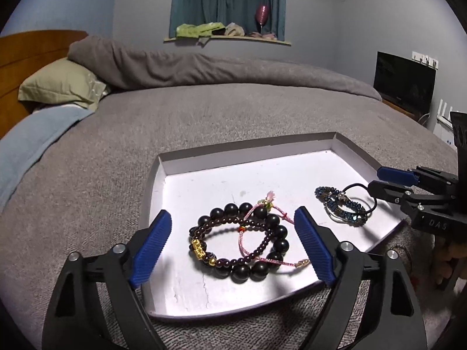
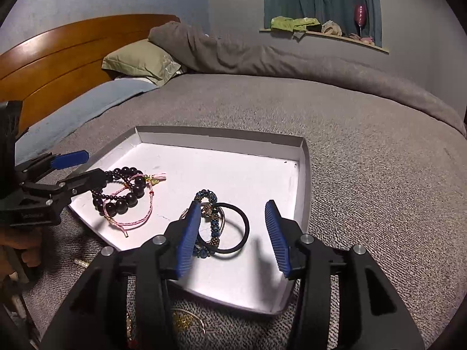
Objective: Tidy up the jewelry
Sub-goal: 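Open left tool releasing brown bracelet while right tool releases hair tie in tray, then withdraw both open tools from the tray toward the pearl and red pieces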
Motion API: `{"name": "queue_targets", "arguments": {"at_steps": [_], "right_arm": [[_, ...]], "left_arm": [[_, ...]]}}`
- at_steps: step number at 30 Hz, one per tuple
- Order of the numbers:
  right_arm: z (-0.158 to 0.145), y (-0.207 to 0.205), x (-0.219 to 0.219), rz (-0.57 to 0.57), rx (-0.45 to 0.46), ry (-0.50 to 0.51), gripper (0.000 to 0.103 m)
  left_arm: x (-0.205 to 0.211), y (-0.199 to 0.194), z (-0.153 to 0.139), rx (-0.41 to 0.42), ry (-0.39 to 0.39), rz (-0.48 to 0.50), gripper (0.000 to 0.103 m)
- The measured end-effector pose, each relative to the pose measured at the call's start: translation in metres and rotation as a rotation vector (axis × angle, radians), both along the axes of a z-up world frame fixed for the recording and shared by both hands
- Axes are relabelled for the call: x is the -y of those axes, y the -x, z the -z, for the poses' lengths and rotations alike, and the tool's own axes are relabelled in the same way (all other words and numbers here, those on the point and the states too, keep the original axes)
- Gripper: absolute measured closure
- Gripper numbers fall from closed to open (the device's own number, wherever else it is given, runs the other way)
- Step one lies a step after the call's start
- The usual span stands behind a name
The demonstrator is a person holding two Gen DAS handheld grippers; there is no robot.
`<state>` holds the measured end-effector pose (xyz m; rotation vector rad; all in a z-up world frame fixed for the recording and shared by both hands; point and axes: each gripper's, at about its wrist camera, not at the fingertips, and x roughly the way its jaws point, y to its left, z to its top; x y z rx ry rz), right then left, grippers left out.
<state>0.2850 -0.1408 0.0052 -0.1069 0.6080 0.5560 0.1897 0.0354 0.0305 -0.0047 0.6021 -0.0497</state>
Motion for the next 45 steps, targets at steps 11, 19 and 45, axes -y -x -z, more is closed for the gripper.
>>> {"name": "queue_targets", "arguments": {"at_steps": [11,19,45], "right_arm": [[-0.006,0.026,0.018,0.012,0.030,-0.024,0.052],[-0.007,0.036,0.036,0.046,0.031,-0.043,0.052],[0.015,0.085,0.042,-0.027,-0.019,-0.022,0.052]], "left_arm": [[-0.002,0.030,-0.003,0.023,-0.008,0.019,0.014],[-0.007,0.046,0.000,0.011,0.021,0.047,0.014],[0.050,0.064,0.033,-0.097,-0.053,0.290,0.050]]}}
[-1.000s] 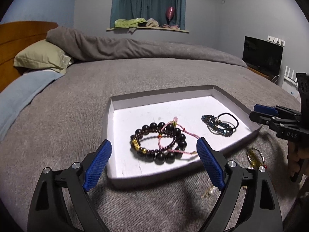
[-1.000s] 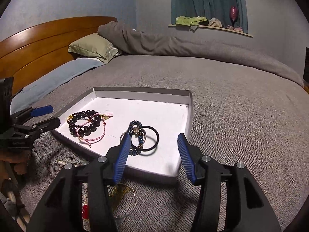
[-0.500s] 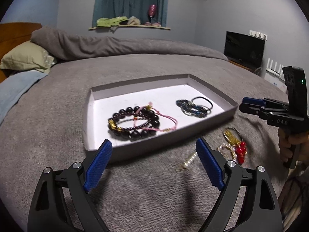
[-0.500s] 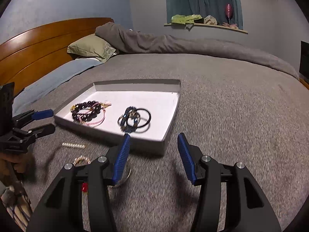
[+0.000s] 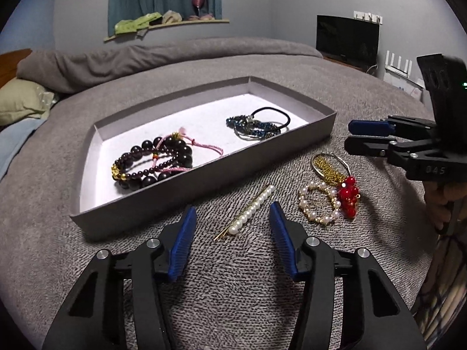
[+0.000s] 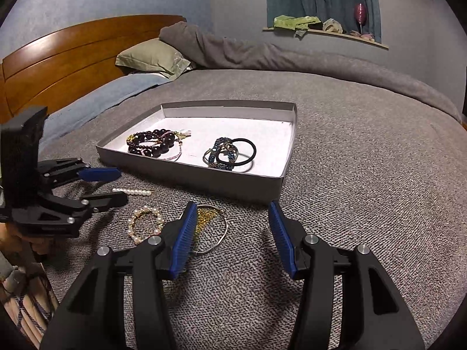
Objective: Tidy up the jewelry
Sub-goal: 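Withdraw both open tools from the tray toward the pearl and red pieces, then close left tool on pearl hair pin while right tool closes on red bead charm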
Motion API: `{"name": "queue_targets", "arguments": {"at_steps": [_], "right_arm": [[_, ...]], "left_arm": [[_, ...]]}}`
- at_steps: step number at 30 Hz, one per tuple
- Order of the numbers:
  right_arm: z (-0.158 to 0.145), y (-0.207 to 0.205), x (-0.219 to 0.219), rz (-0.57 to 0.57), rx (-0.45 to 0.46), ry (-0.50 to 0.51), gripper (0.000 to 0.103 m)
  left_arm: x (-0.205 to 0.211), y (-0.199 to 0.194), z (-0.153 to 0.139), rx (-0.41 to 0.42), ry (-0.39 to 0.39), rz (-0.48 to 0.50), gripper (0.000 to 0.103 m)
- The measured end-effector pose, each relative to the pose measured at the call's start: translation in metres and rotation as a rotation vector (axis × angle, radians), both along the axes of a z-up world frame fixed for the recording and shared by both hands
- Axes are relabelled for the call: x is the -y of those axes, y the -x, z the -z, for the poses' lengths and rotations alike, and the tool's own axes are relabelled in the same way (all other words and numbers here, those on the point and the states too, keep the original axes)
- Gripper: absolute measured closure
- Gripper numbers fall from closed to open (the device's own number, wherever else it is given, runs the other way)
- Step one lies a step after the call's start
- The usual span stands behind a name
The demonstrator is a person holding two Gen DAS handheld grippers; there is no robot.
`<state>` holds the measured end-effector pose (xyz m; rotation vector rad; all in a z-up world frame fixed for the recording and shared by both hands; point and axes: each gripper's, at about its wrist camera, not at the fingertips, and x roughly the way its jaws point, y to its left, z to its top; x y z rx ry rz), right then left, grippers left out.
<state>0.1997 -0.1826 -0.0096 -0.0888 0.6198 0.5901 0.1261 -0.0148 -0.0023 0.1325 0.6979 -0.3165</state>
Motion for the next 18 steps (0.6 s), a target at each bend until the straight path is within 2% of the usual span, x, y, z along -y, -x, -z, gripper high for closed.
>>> {"name": "queue_targets", "arguments": {"at_steps": [3,6,8,10,18], "right_arm": [[0.001,0.003,-0.001,-0.012,-0.015,-0.020,0.052],[0.003,0.010,-0.005,-0.033,-0.019,-0.022,0.052],[0.004,0.015,-0.008,-0.052,-0.018,-0.018,0.052],[0.006,0.019,-0.011,-0.065,-0.017,-0.012,0.052],[0.011,0.032,-0.023,-0.115,-0.002,0.024,0.052]], "left_arm": [[0.000,-0.004,0.003,-0.015,-0.003,-0.004,0.053],[0.002,-0.005,0.004,-0.025,-0.015,-0.002,0.070],[0.002,-0.005,0.004,-0.025,-0.018,-0.001,0.086],[0.002,-0.004,0.003,-0.021,-0.018,-0.003,0.096],[-0.007,0.001,-0.001,-0.010,-0.017,-0.023,0.097]]}}
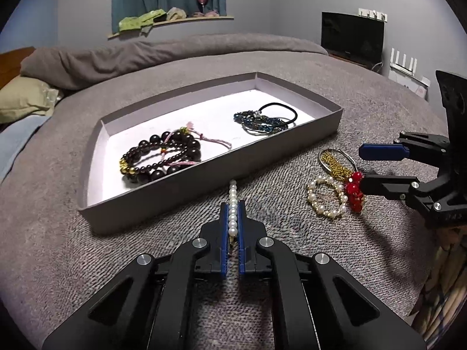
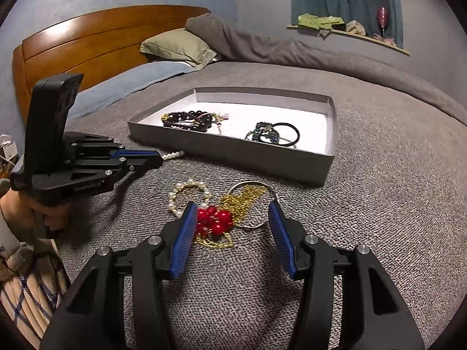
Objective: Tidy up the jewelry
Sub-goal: 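Close left tool on pearl hair pin while right tool closes on red bead charm, then carry pearl hair pin with left tool while right tool carries red charm into tray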
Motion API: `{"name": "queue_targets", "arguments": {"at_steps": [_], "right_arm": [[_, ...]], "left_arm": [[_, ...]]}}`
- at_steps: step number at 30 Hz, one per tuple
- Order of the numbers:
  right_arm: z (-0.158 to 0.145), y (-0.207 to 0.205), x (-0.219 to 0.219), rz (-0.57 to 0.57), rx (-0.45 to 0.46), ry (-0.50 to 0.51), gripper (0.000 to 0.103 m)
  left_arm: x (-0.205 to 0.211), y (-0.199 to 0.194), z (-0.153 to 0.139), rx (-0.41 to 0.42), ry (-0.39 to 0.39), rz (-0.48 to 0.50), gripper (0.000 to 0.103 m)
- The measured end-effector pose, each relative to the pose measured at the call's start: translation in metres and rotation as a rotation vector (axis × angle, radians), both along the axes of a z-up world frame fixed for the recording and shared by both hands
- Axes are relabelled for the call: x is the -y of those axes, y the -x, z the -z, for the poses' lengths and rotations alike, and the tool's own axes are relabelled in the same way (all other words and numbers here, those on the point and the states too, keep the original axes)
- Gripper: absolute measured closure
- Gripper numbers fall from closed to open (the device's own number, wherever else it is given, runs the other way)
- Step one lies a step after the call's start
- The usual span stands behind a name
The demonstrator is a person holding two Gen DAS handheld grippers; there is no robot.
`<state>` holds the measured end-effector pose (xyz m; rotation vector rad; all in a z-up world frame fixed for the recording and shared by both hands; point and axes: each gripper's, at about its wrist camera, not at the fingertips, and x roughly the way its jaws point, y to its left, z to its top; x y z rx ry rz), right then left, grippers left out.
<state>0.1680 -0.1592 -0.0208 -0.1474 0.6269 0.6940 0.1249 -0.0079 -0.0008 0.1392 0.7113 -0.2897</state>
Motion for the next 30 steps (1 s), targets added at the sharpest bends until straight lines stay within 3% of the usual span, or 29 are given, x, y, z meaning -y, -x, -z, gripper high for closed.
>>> {"name": "queue_targets", "arguments": {"at_steps": [8,16,17,18,25,30], "right_arm": [[0.004,0.008,-0.011,-0.034,0.019,0.053,0.057],[0.008,0.012,-0.021,-0.073,0.034,0.101,0.078],[0.007,0.013,-0.020,-0.076,0.039,0.097,0.082],[0.006,0.013,-0.019,-0.076,0.042,0.092,0.093],[-0.004,0.003,-0.001,-0.038,0.004,0.003,0.095],[-0.013,0.000,0.008,-0.021,0.015,-0.045,0.095]], "left_arm": [[-0.002,0.002,0.003,-0.013,-0.001,-0.009,0.096],[0.002,-0.007,0.007,-0.029,-0.005,-0.021,0.093],[0.001,-0.007,0.008,-0.030,-0.003,-0.022,0.092],[0.001,-0.009,0.008,-0.032,0.001,-0.023,0.092],[-0.005,-0.011,0.009,-0.052,0.045,-0.019,0.093],[-0.004,-0.004,0.004,-0.018,0.041,-0.016,0.097]]}}
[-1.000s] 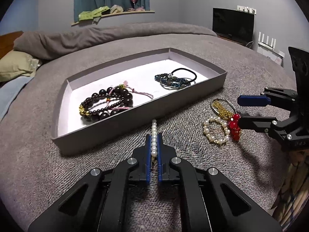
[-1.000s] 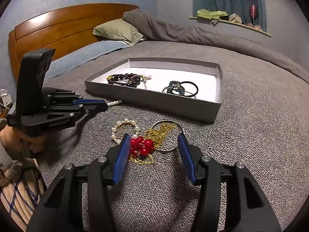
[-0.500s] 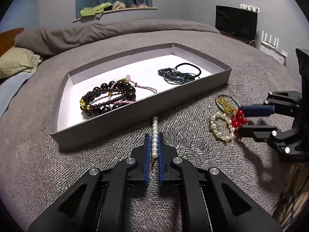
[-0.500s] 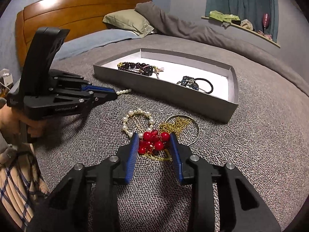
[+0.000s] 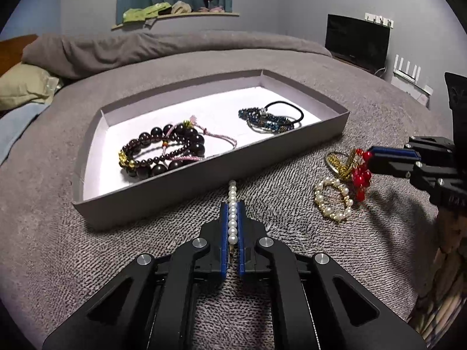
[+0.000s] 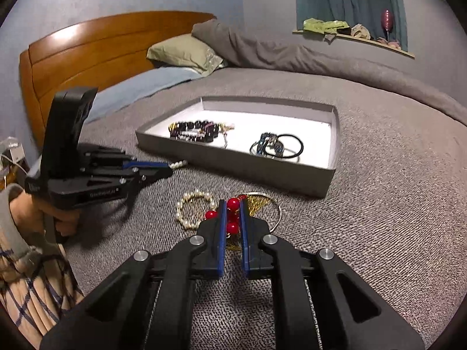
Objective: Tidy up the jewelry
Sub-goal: 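Carry pearl hair pin with left tool while right tool carries red charm into tray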
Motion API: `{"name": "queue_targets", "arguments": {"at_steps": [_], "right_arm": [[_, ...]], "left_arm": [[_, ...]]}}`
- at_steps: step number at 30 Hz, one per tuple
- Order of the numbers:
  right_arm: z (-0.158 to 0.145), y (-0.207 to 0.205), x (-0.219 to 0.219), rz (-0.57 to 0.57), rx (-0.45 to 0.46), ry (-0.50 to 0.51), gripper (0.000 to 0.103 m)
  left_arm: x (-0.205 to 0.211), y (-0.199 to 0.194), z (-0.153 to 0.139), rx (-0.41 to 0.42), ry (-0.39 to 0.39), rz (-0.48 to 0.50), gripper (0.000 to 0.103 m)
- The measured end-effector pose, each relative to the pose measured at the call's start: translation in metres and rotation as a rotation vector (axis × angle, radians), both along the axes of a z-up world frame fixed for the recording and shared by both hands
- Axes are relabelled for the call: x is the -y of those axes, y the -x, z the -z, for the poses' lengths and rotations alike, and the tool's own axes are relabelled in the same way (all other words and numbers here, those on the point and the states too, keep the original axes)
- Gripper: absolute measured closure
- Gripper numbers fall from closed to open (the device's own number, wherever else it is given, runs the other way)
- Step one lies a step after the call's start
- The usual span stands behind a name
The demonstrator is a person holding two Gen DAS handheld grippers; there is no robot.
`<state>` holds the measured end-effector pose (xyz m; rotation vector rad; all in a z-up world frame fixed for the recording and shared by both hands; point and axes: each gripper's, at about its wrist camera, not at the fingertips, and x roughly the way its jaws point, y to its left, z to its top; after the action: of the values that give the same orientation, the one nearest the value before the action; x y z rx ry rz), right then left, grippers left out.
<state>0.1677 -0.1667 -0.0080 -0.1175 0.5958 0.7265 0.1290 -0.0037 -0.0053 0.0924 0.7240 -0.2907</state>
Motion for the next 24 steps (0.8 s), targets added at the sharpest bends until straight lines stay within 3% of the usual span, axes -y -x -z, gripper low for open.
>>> {"name": "queue_targets", "arguments": {"at_steps": [17,24], "right_arm": [[-0.046,-0.003,0.017,0.032,0.097,-0.182,0.095],[-0.060,-0.015,0.014,0.042,0.123,-0.217,0.095]], "left_arm": [[-0.009,0.020,-0.043,0.190,0.066,-0.015,0.097],[-0.009,0.013,-0.051,0.208,0.086,-0.025,0.097]]}}
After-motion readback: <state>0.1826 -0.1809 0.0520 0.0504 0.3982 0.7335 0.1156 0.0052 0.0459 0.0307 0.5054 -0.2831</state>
